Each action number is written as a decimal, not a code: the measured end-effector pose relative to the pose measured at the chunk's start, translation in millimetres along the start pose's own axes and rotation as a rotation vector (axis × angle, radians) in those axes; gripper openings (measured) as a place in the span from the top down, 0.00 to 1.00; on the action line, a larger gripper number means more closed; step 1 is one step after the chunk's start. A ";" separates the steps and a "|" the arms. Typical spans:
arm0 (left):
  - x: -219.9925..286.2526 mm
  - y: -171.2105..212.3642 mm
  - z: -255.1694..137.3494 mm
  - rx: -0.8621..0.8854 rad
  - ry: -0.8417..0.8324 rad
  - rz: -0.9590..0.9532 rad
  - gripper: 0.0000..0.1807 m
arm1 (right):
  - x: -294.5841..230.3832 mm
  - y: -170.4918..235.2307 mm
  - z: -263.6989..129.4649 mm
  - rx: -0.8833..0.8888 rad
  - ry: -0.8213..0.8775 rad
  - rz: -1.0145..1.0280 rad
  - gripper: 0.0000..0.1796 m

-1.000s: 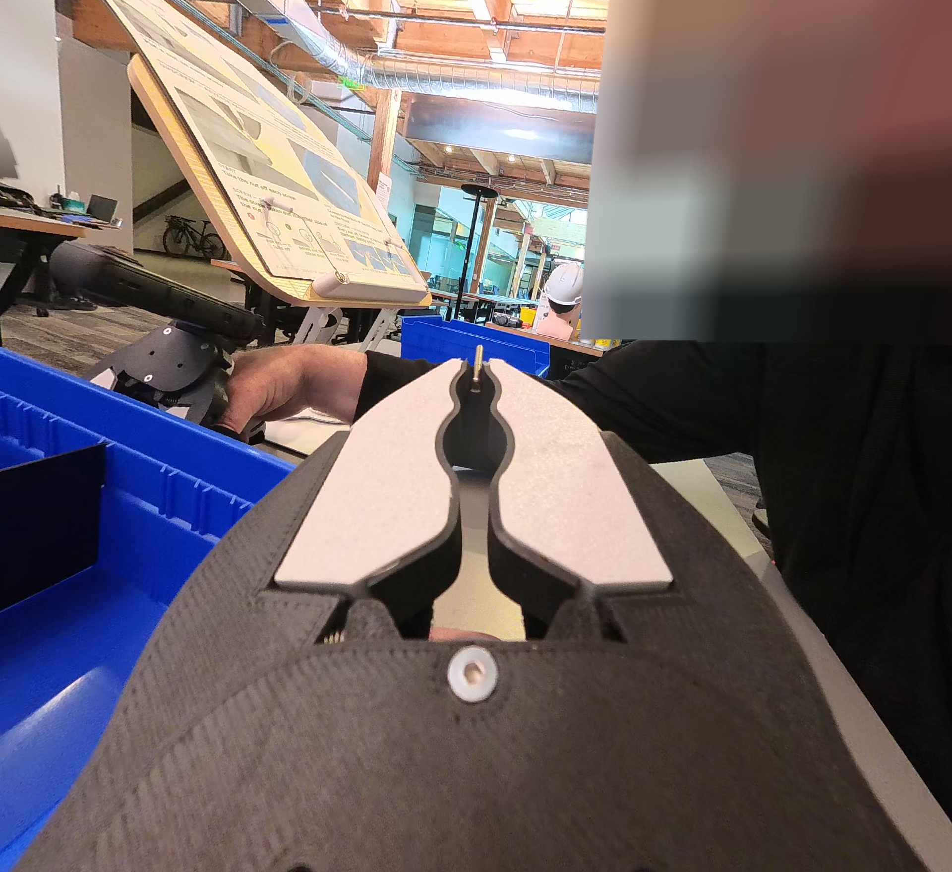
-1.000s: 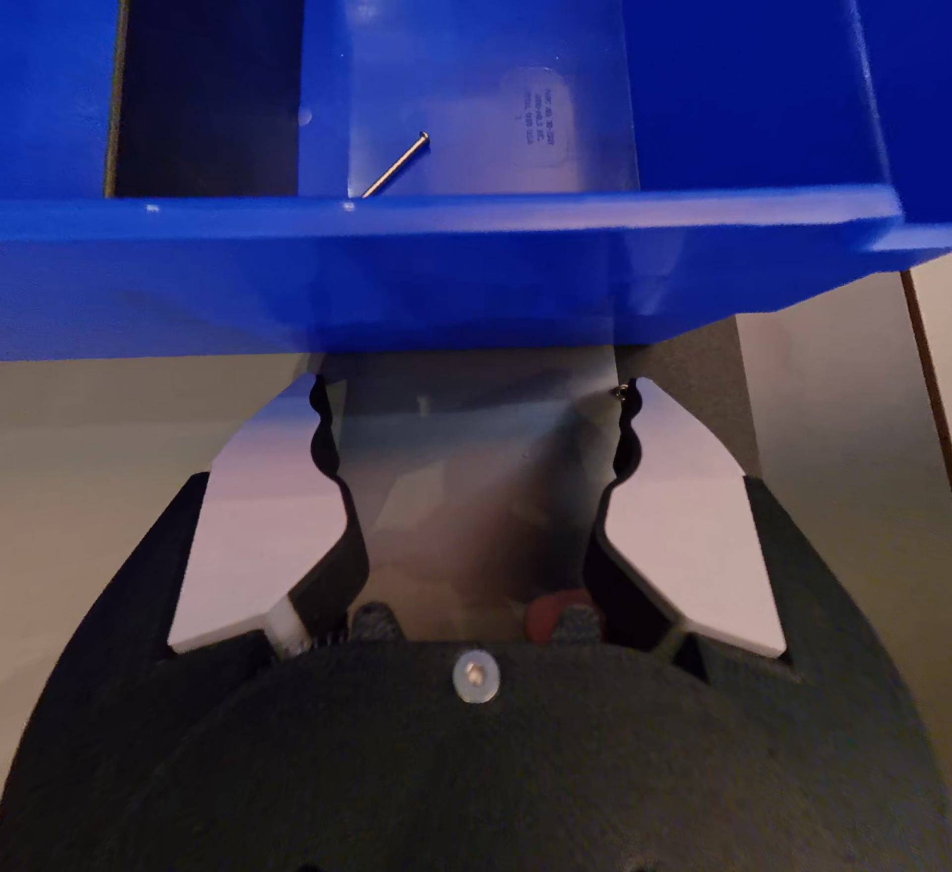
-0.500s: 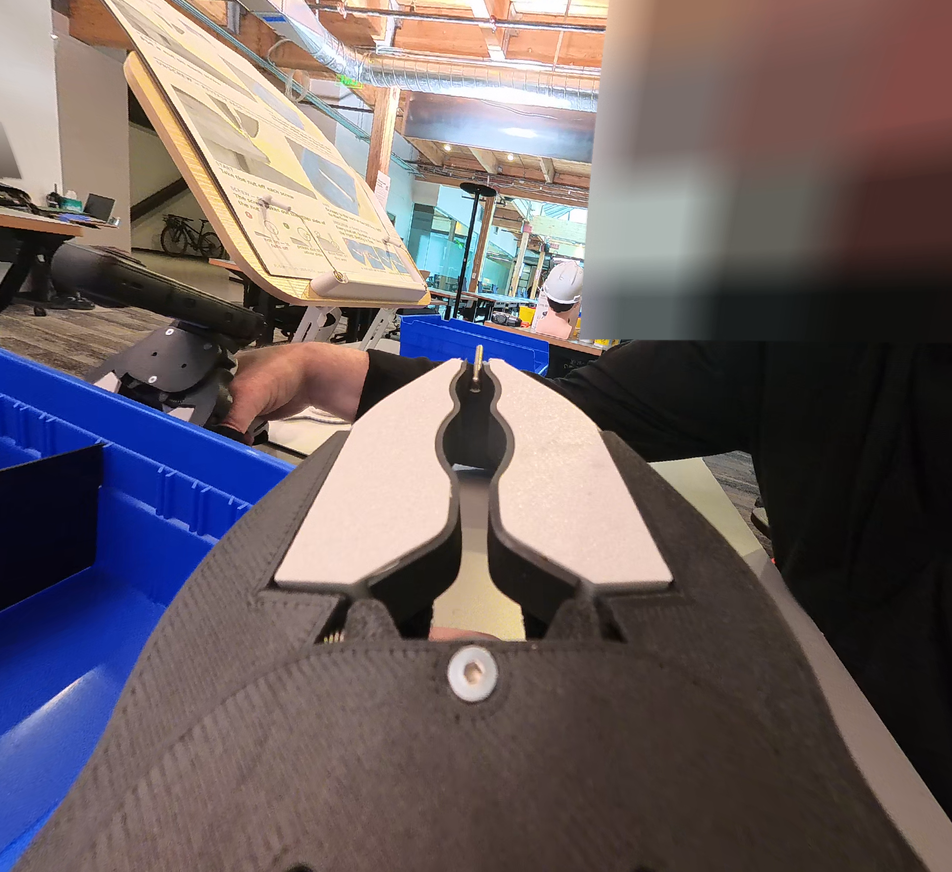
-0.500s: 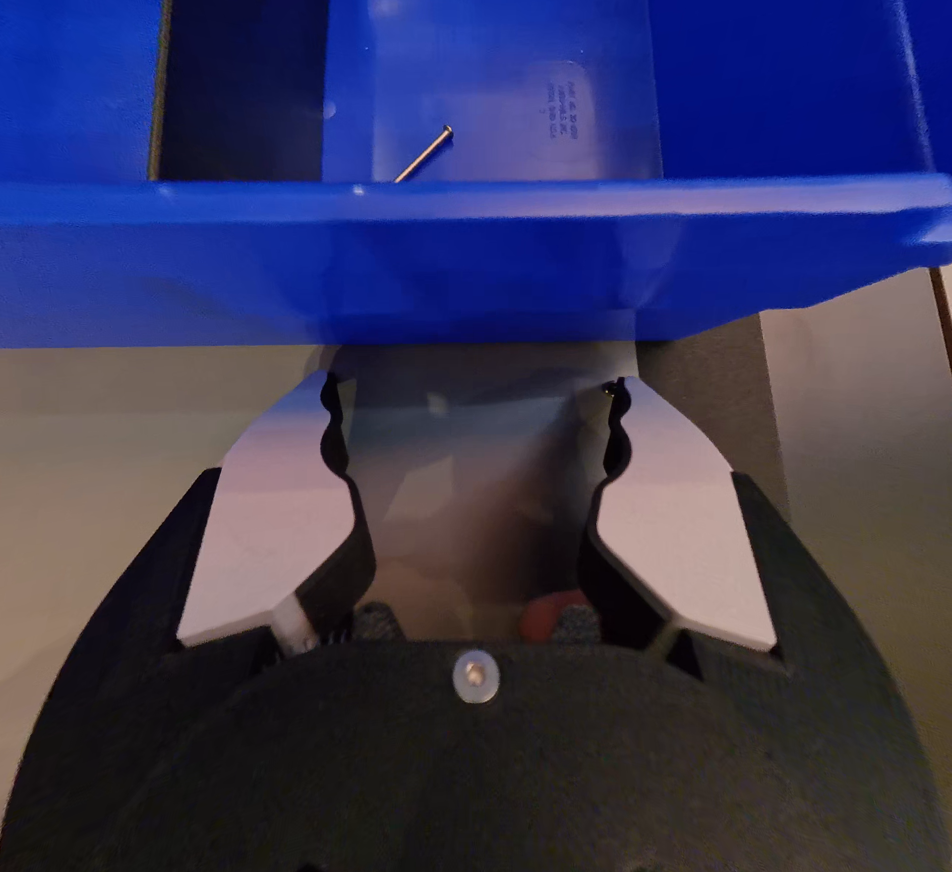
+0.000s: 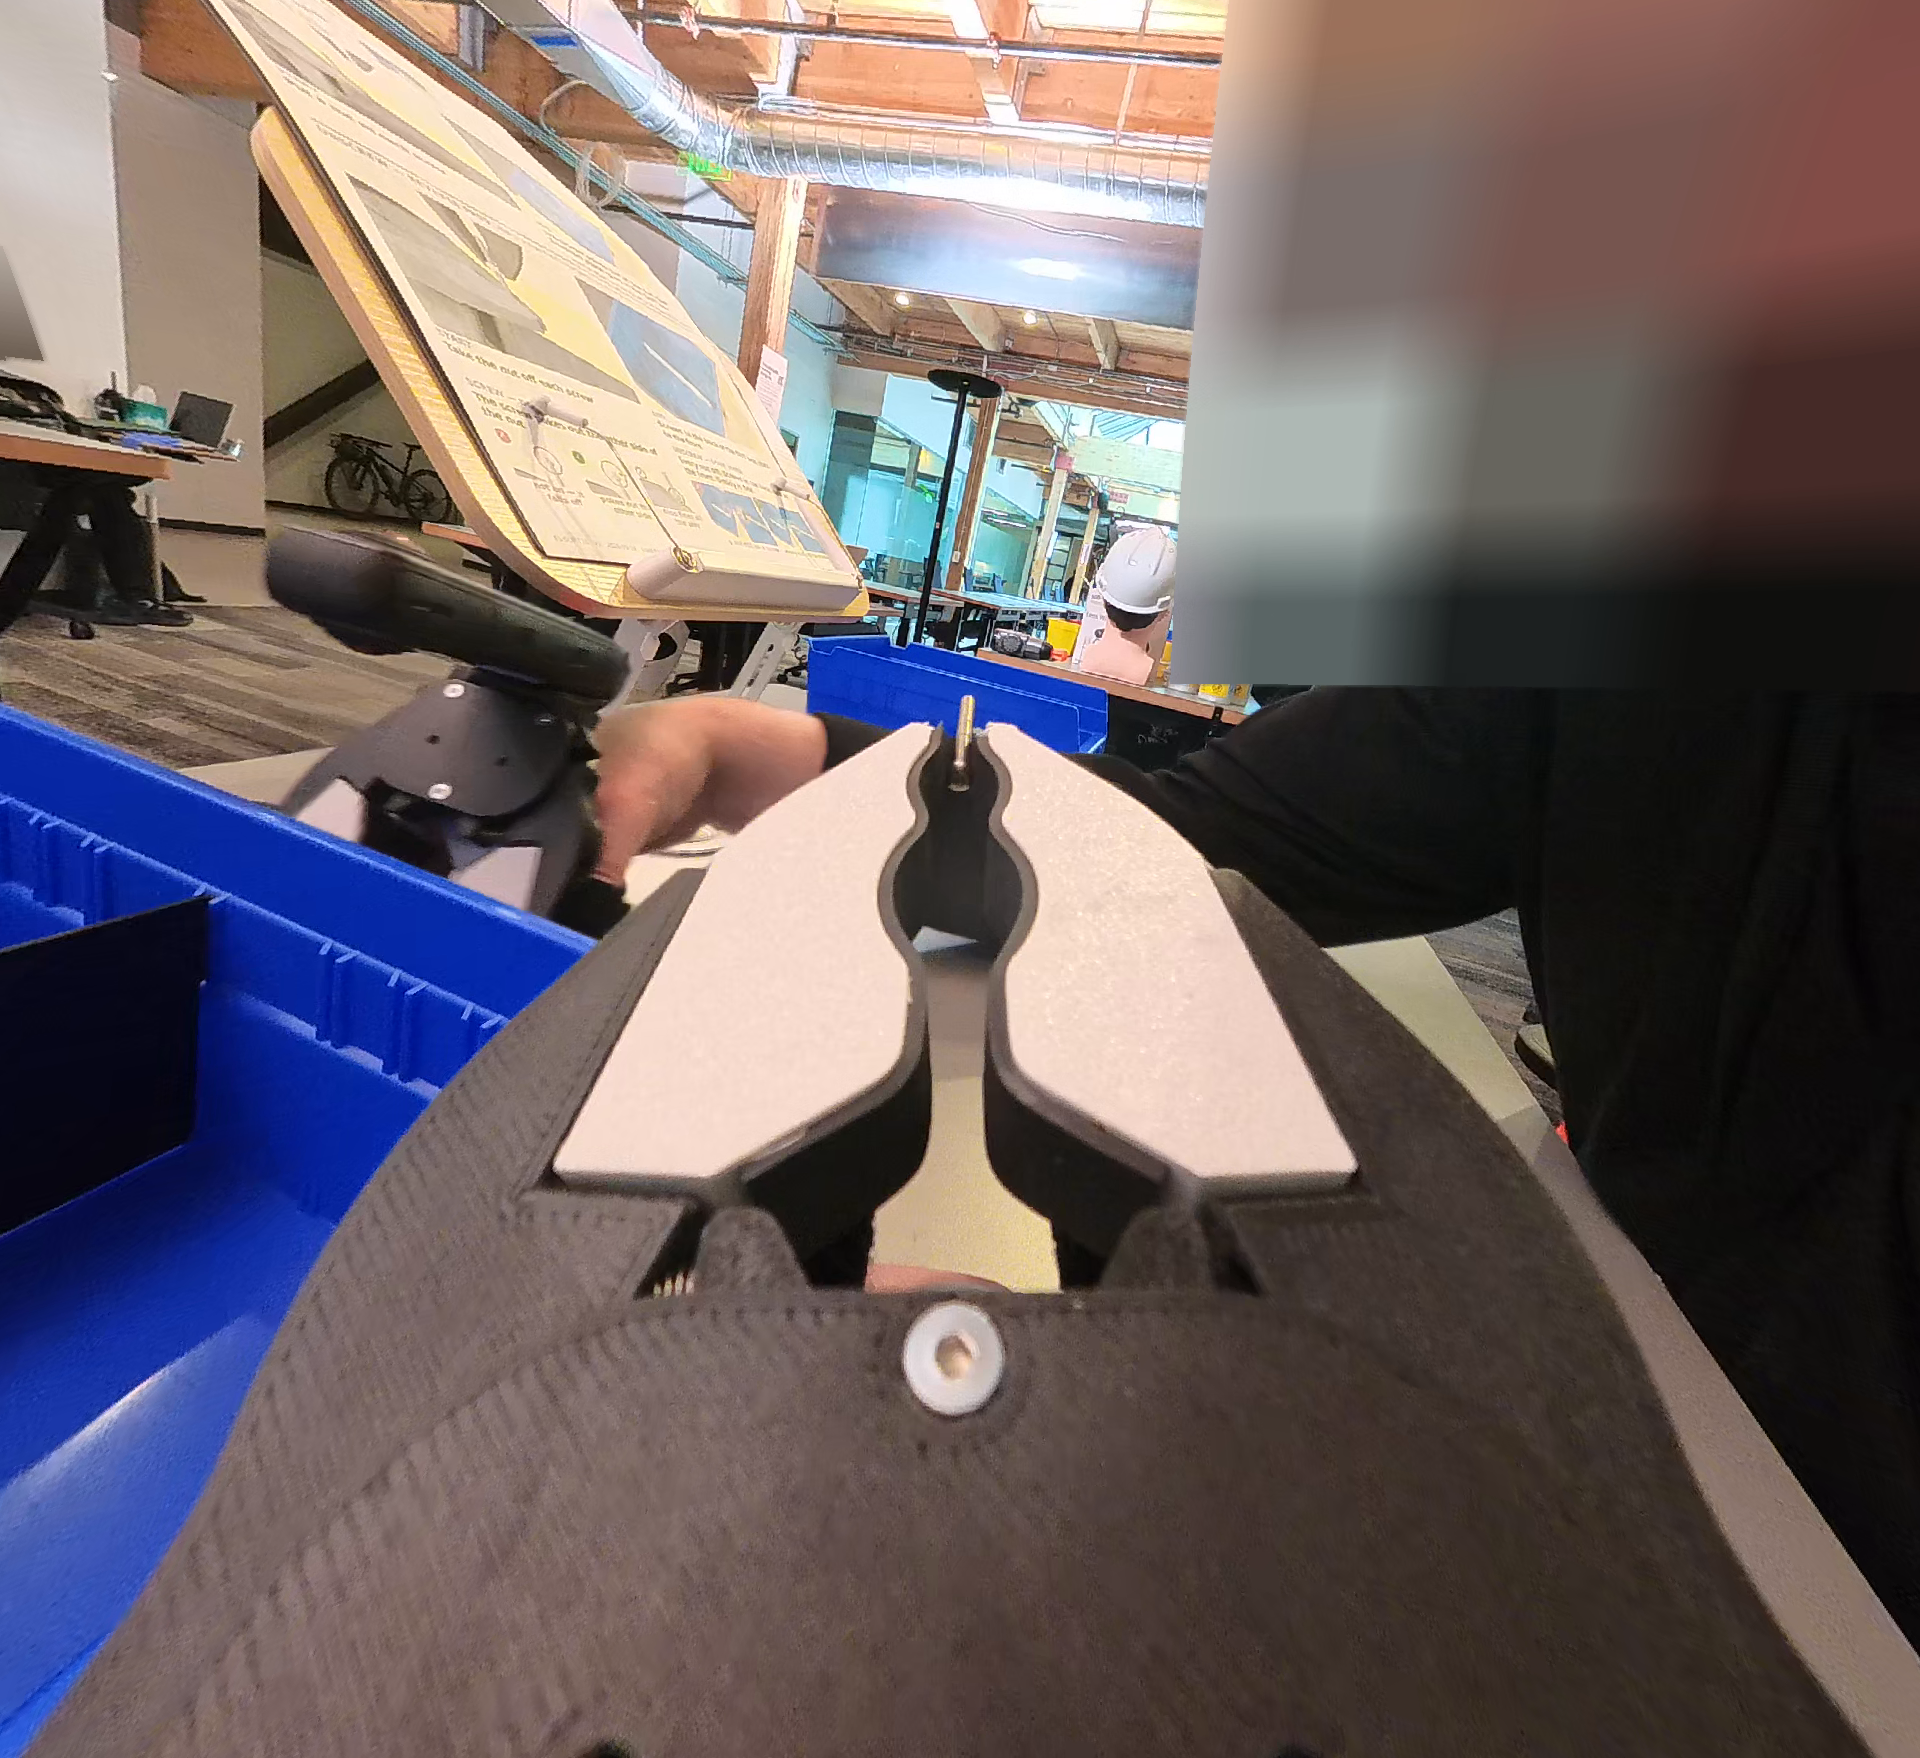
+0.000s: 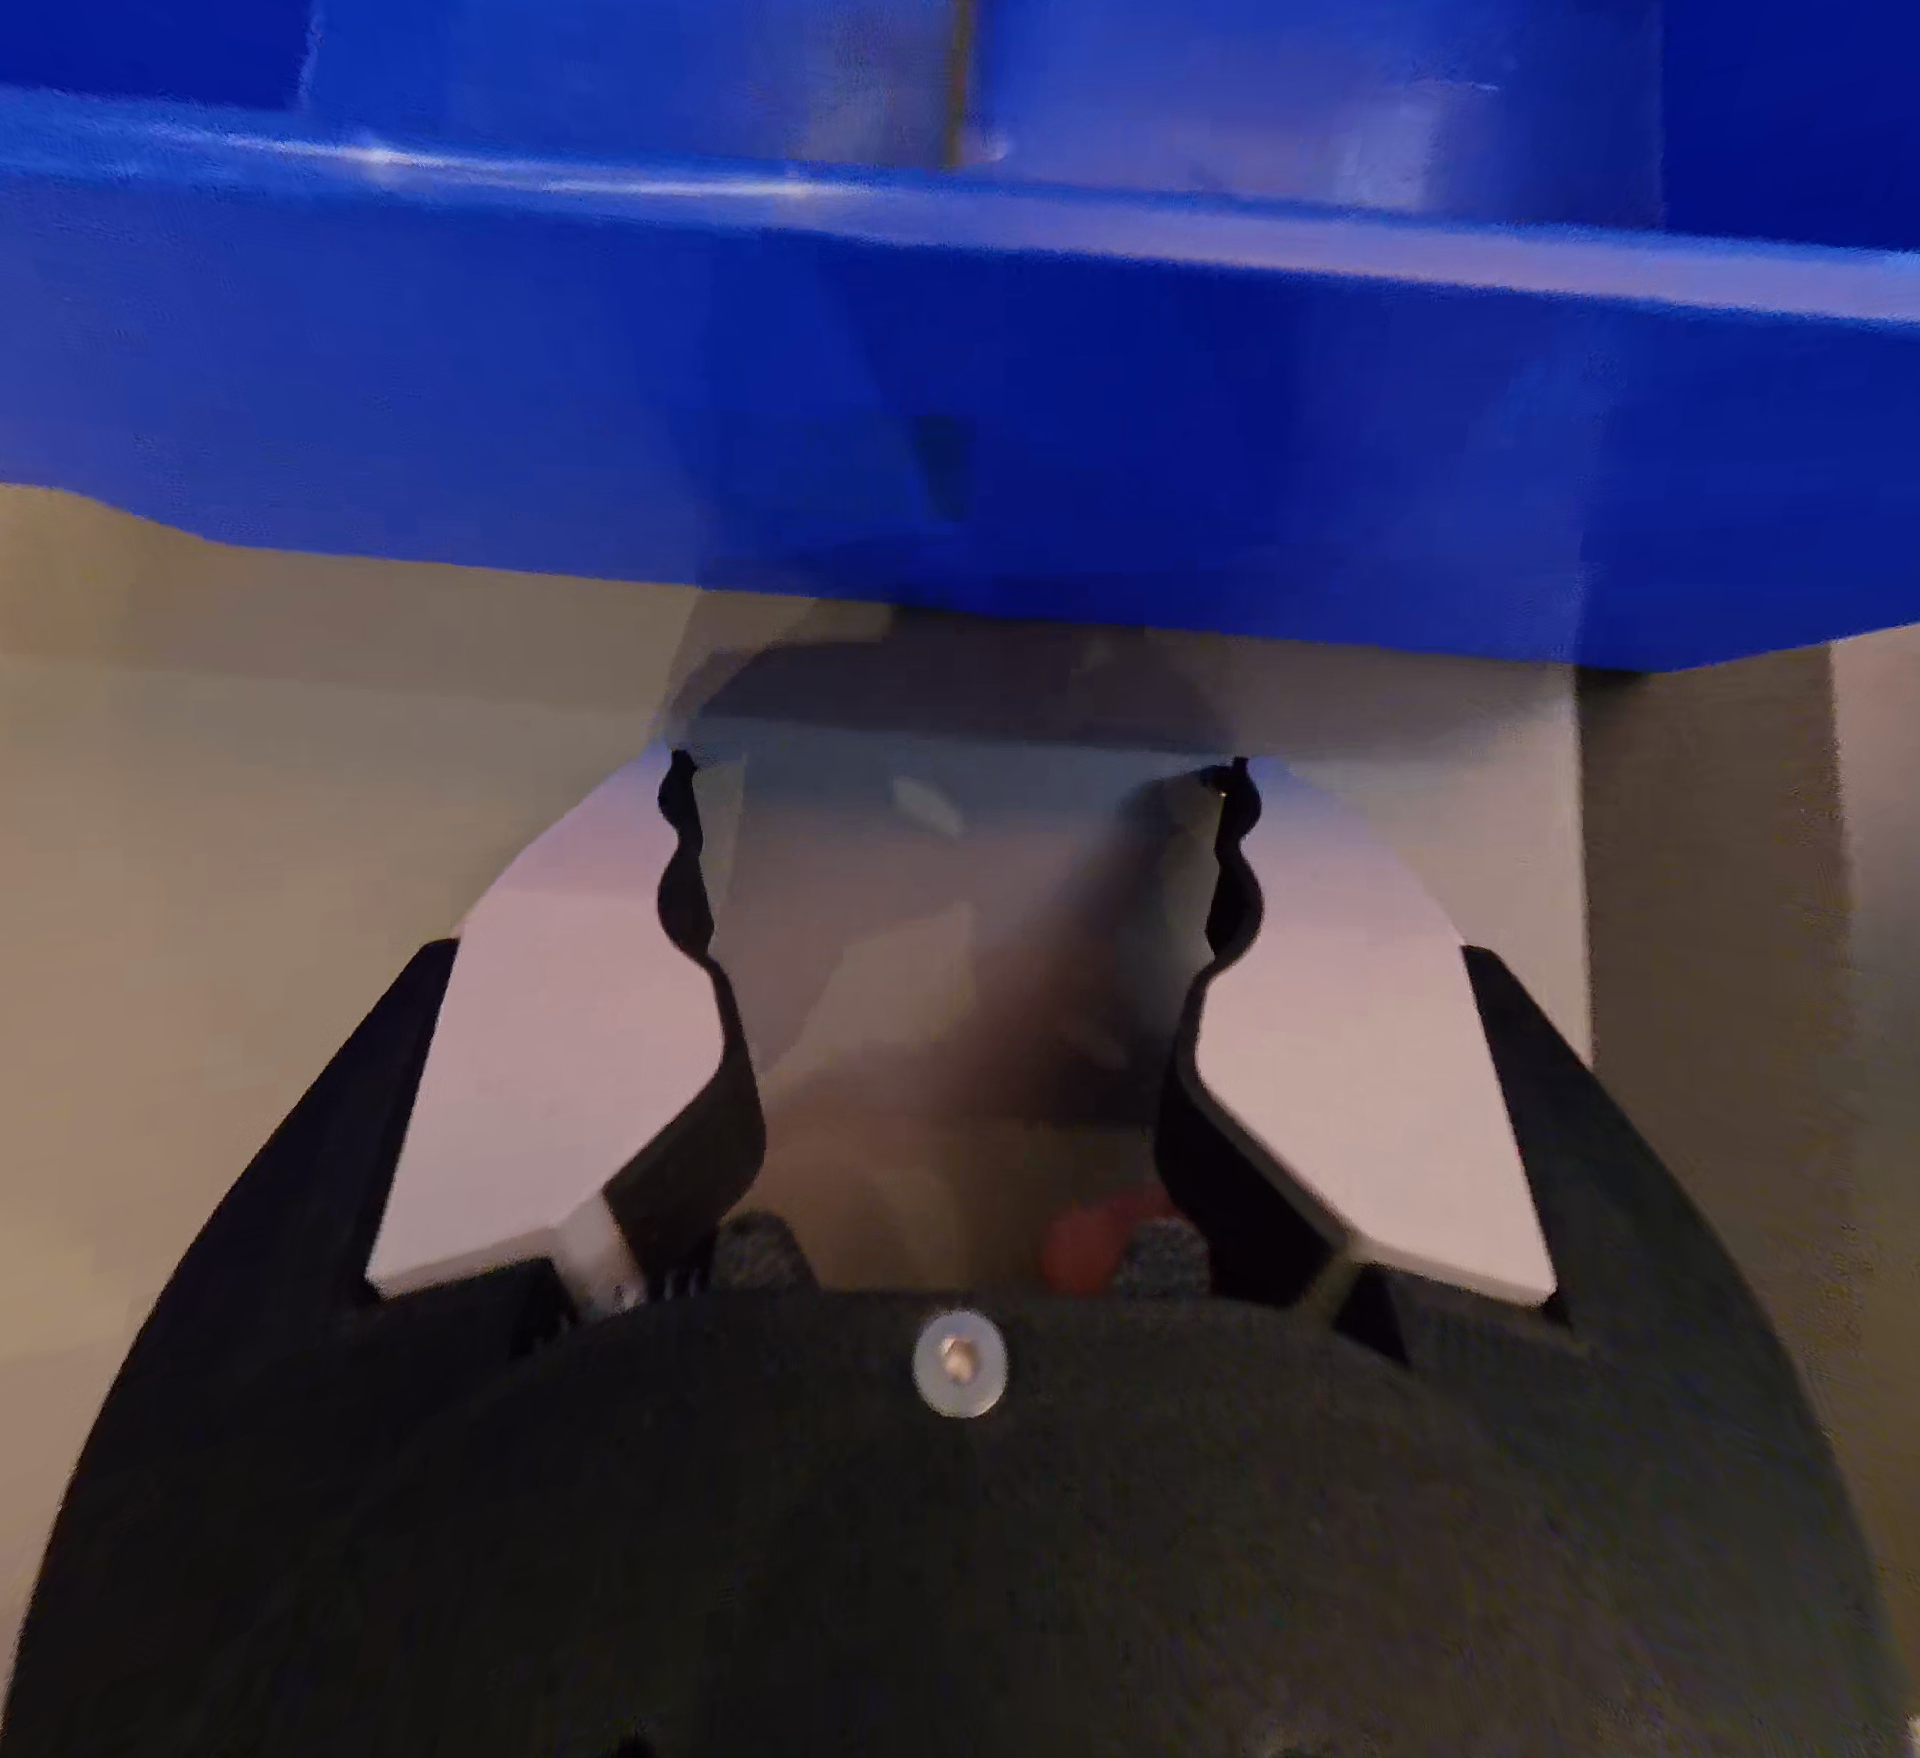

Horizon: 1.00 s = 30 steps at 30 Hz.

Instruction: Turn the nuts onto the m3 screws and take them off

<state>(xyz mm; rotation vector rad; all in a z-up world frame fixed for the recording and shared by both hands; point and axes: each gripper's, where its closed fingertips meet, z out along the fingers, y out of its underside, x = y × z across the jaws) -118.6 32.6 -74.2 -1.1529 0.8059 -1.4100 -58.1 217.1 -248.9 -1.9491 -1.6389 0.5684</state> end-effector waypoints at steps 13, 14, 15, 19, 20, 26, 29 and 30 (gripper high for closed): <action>2.4 4.6 3.2 -0.029 0.004 0.012 0.98 | -96.5 19.5 -18.1 -0.049 -0.104 -0.130 0.48; 2.7 4.9 3.6 -0.032 0.004 0.014 0.98 | -103.6 21.2 -19.7 -0.046 -0.113 -0.135 0.47; 3.3 5.5 4.2 -0.037 0.003 0.018 0.98 | -110.6 23.0 -21.4 -0.044 -0.120 -0.142 0.47; 5.8 9.0 7.2 -0.055 0.008 0.027 0.98 | -135.8 30.9 -28.7 -0.046 -0.145 -0.169 0.48; 6.1 9.8 8.1 -0.057 0.010 0.025 0.98 | -142.2 32.7 -30.6 -0.046 -0.154 -0.174 0.48; 12.7 16.7 15.7 -0.091 0.021 0.041 0.98 | -172.9 44.7 -41.6 -0.043 -0.181 -0.210 0.49; 20.0 24.6 22.5 -0.126 0.029 0.060 0.98 | -184.5 50.9 -46.8 -0.046 -0.188 -0.224 0.49; 22.5 28.0 25.0 -0.140 0.031 0.067 0.98 | -188.1 52.6 -48.3 -0.045 -0.190 -0.228 0.49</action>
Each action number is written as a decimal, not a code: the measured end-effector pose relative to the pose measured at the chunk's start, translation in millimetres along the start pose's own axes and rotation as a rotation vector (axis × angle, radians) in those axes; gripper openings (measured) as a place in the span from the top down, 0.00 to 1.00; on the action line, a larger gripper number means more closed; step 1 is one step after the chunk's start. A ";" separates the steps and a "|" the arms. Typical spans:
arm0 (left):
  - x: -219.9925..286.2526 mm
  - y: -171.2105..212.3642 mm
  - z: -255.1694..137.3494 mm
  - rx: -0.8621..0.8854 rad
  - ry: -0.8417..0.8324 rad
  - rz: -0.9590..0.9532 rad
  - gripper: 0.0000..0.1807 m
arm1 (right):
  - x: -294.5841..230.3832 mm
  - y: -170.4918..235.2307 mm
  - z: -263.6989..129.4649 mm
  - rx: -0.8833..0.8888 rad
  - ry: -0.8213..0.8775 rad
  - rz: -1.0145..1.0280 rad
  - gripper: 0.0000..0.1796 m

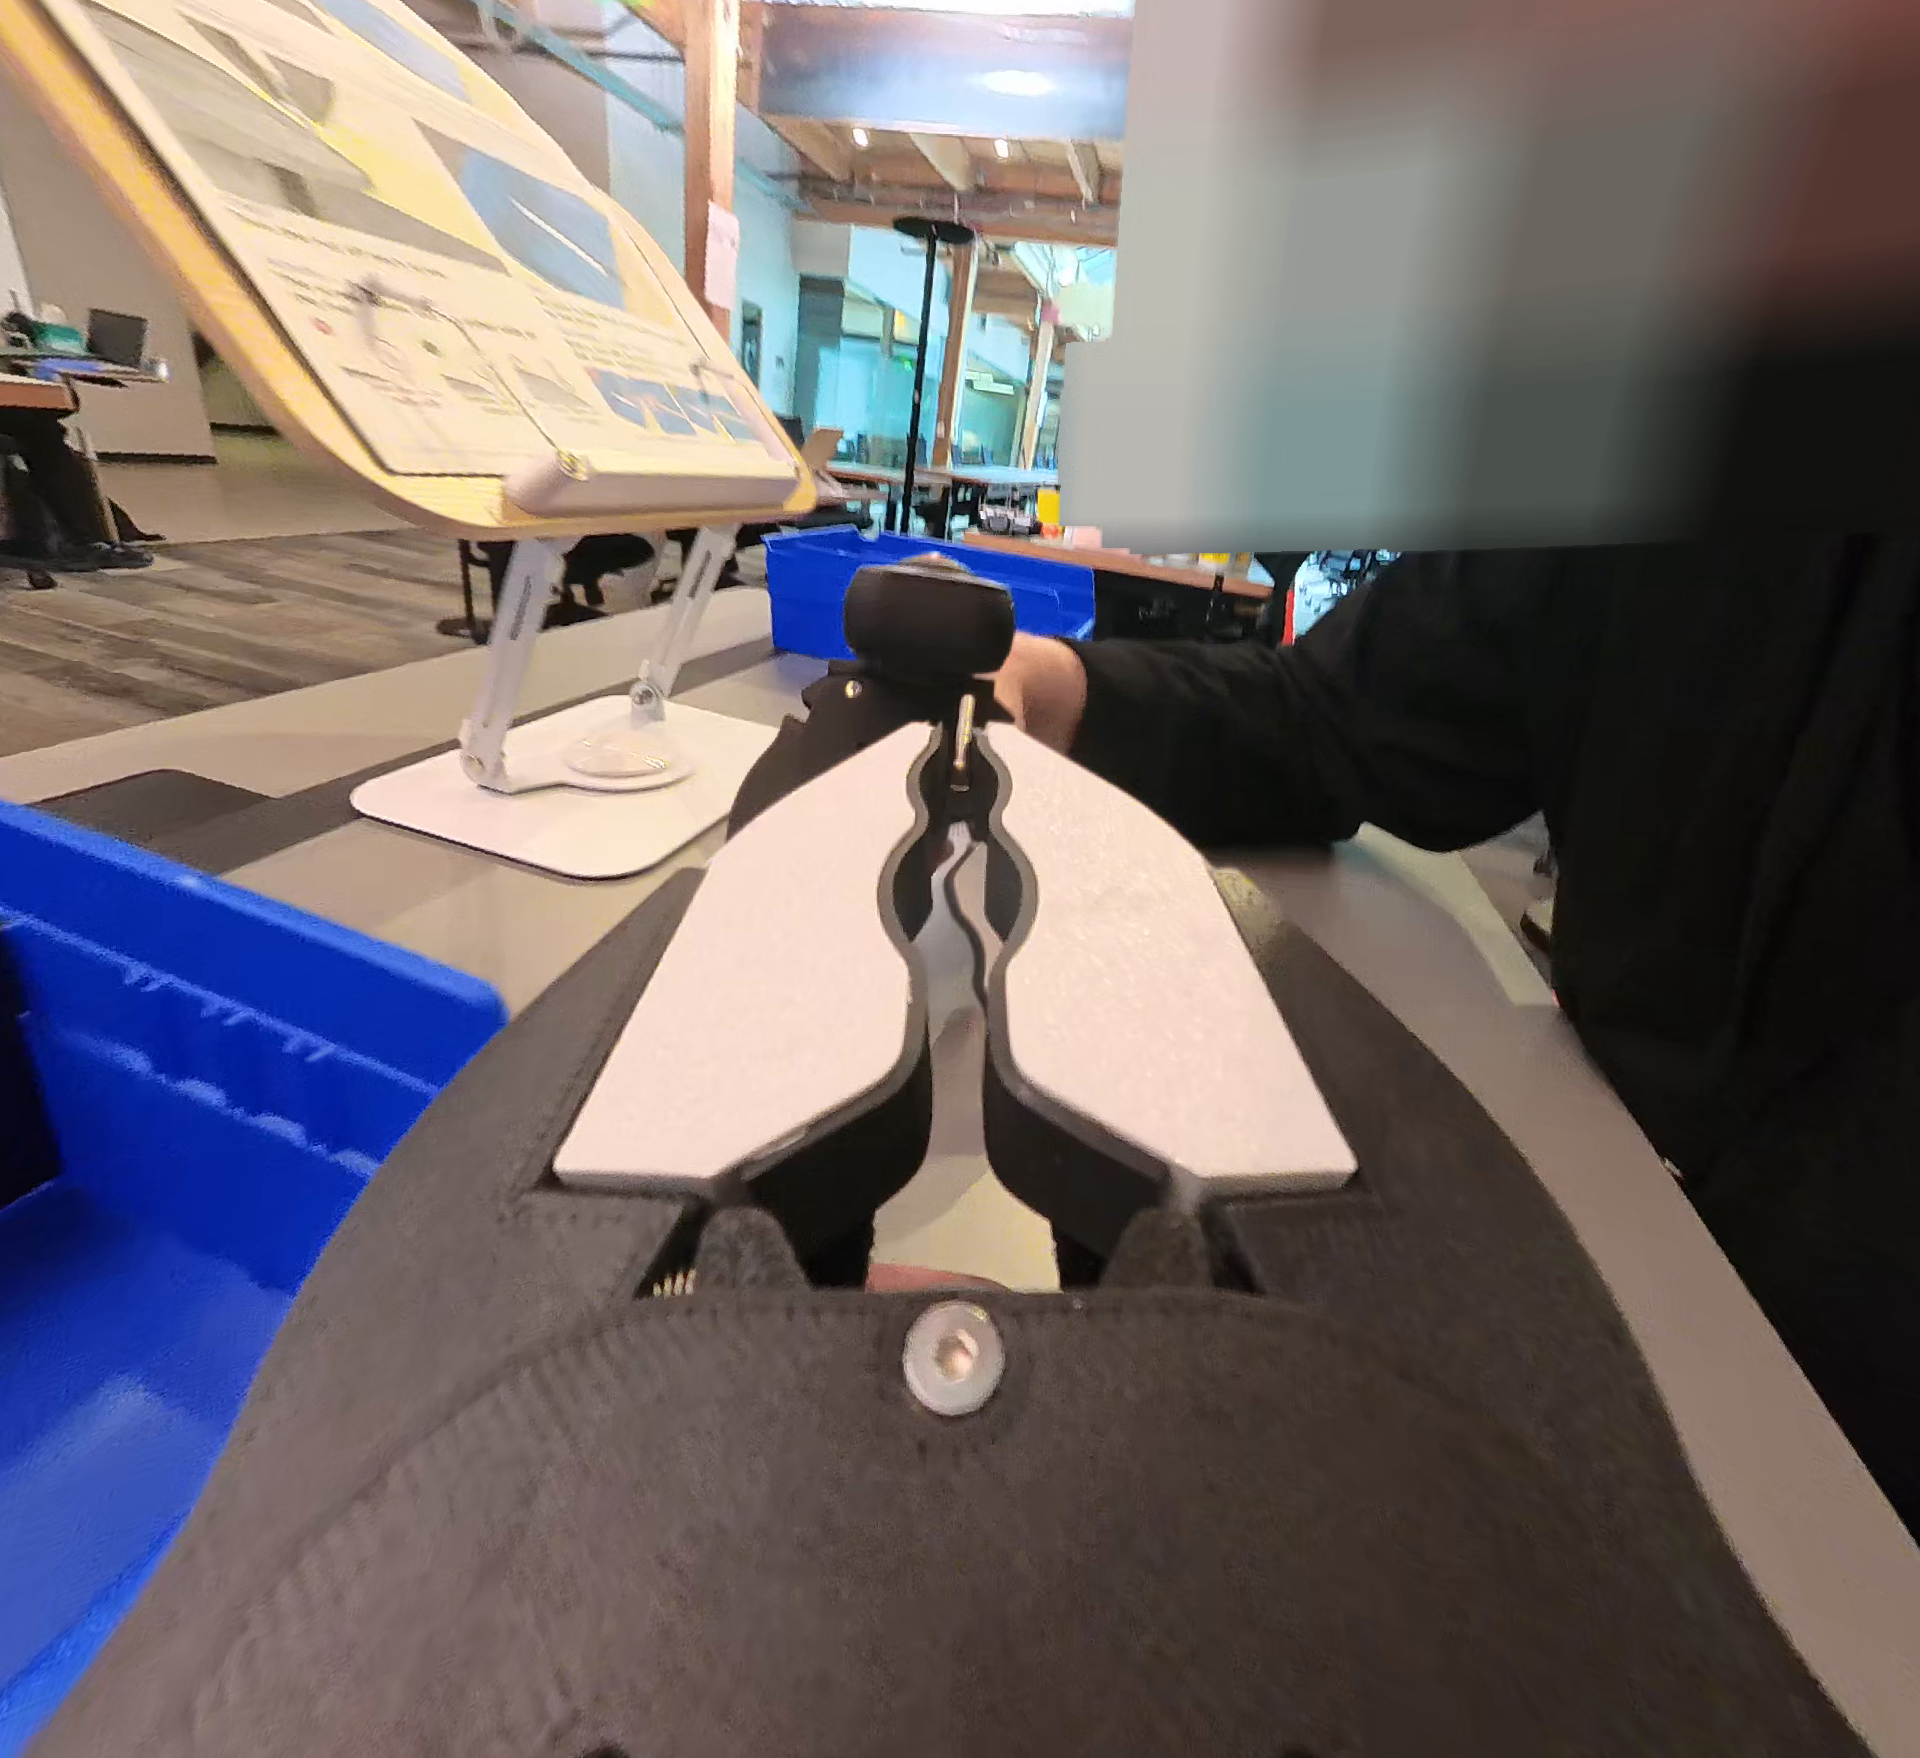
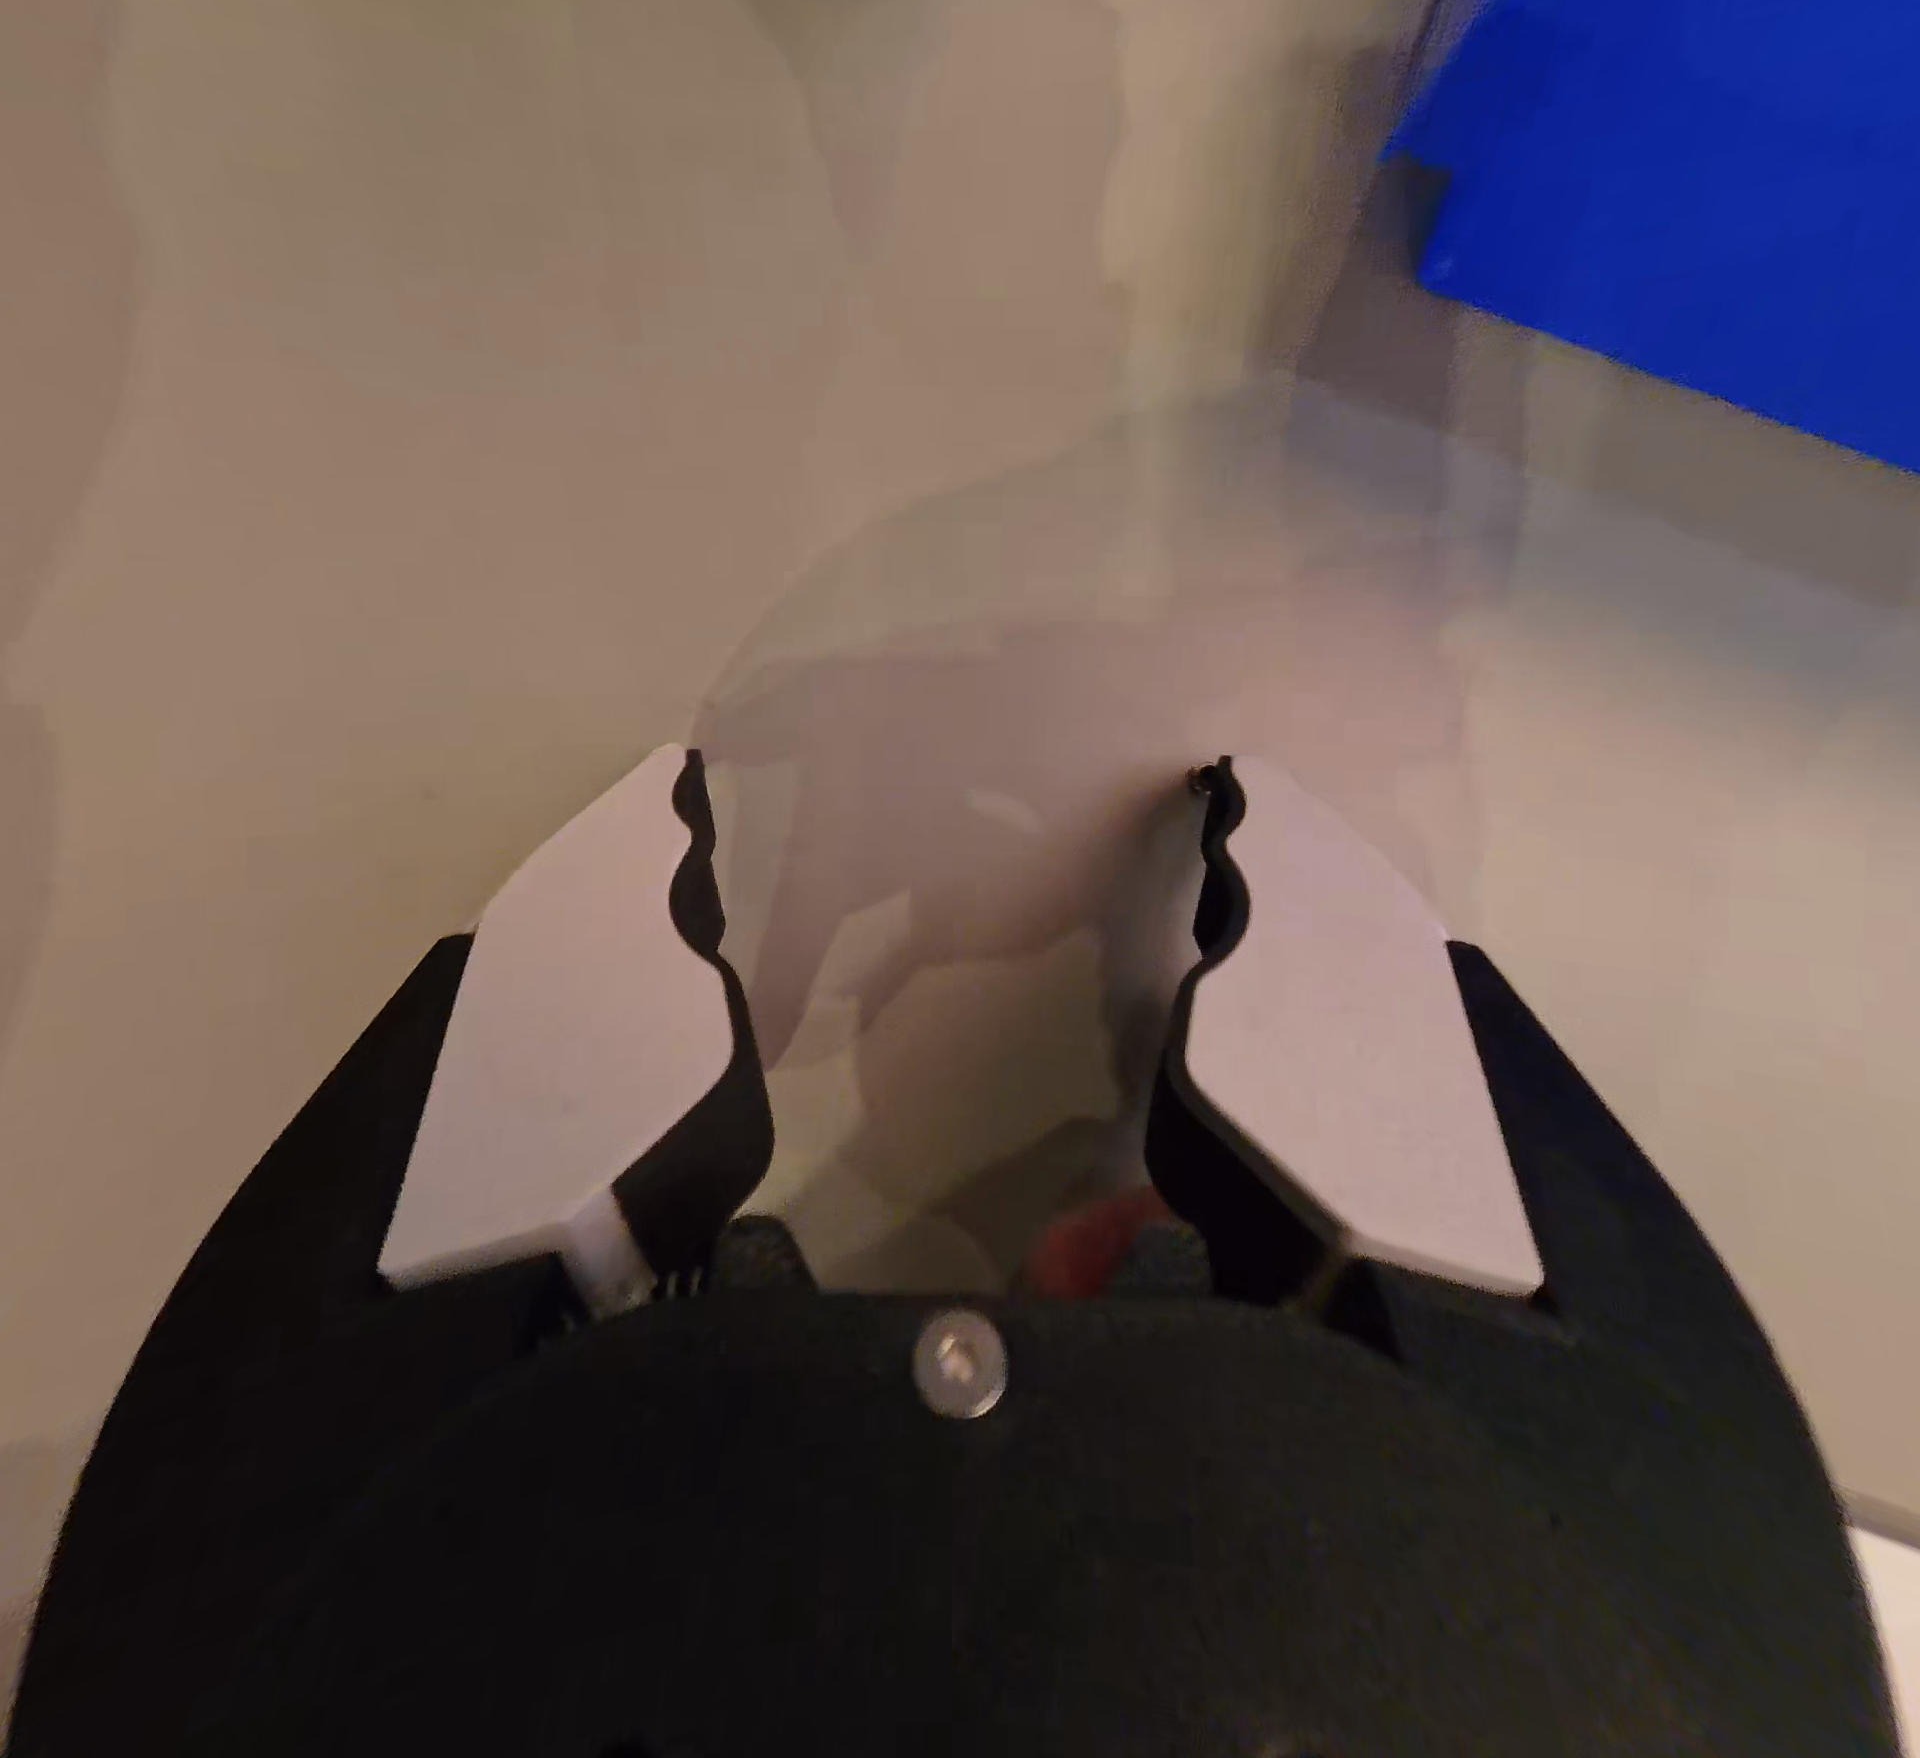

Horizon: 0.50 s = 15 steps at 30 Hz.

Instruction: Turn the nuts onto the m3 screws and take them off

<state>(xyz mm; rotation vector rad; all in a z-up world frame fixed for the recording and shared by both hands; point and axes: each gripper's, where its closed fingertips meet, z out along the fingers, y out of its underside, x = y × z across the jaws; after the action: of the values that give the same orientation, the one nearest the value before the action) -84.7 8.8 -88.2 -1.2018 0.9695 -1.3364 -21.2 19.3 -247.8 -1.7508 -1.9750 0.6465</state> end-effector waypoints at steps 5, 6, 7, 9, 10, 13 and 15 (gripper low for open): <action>9.9 8.8 11.3 -0.037 0.014 0.011 0.98 | -21.2 2.6 -3.1 0.023 -0.014 -0.010 0.51; 11.0 11.4 13.2 -0.050 0.013 0.017 0.98 | -25.5 3.5 -3.9 0.026 -0.018 -0.013 0.51; 12.3 14.0 15.2 -0.062 0.011 0.022 0.98 | -29.7 4.3 -4.9 0.030 -0.024 -0.012 0.51; 15.6 18.1 18.9 -0.081 0.011 0.030 0.98 | -36.9 5.7 -6.6 0.041 -0.030 -0.005 0.51; 18.0 20.5 20.6 -0.093 0.015 0.032 0.98 | -40.7 6.5 -7.5 0.045 -0.034 -0.004 0.51; 23.2 30.7 22.8 -0.151 0.004 0.054 0.98 | -52.8 10.5 -10.9 0.046 -0.046 -0.011 0.51; 28.5 36.6 25.4 -0.192 -0.003 0.073 0.98 | -60.7 13.1 -13.4 0.046 -0.057 -0.014 0.51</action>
<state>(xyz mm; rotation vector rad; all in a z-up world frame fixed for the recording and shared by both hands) -51.9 -22.1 -115.7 -1.2985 1.1491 -1.2051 4.3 -38.8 -245.3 -1.7079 -1.9917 0.7392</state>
